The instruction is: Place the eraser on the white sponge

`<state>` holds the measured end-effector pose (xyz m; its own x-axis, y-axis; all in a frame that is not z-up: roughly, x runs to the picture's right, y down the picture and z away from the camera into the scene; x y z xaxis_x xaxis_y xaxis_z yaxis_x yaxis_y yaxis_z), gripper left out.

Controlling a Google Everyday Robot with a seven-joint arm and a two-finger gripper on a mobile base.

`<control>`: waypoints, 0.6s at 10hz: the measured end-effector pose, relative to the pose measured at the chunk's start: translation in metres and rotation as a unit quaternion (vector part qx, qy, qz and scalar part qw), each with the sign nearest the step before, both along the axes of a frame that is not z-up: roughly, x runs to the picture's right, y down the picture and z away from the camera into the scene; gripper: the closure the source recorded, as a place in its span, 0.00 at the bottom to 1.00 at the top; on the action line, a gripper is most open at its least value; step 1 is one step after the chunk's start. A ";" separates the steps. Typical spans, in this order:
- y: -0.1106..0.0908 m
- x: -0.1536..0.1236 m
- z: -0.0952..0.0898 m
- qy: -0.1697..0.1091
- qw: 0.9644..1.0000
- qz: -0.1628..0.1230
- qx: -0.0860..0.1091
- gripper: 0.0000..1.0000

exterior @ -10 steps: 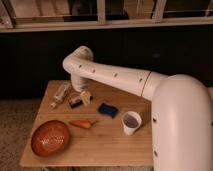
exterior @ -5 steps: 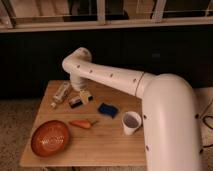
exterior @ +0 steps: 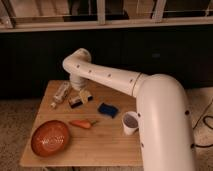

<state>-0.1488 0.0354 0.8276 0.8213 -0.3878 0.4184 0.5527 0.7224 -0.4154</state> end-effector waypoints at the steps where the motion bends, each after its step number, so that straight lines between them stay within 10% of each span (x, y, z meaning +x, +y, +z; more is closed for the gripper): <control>1: 0.000 0.002 0.004 0.000 1.000 -0.001 -0.001 0.20; 6: 0.010 -0.006 0.031 -0.022 0.999 -0.021 -0.010 0.20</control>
<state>-0.1553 0.0456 0.8585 0.7852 -0.4123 0.4620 0.6002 0.6901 -0.4043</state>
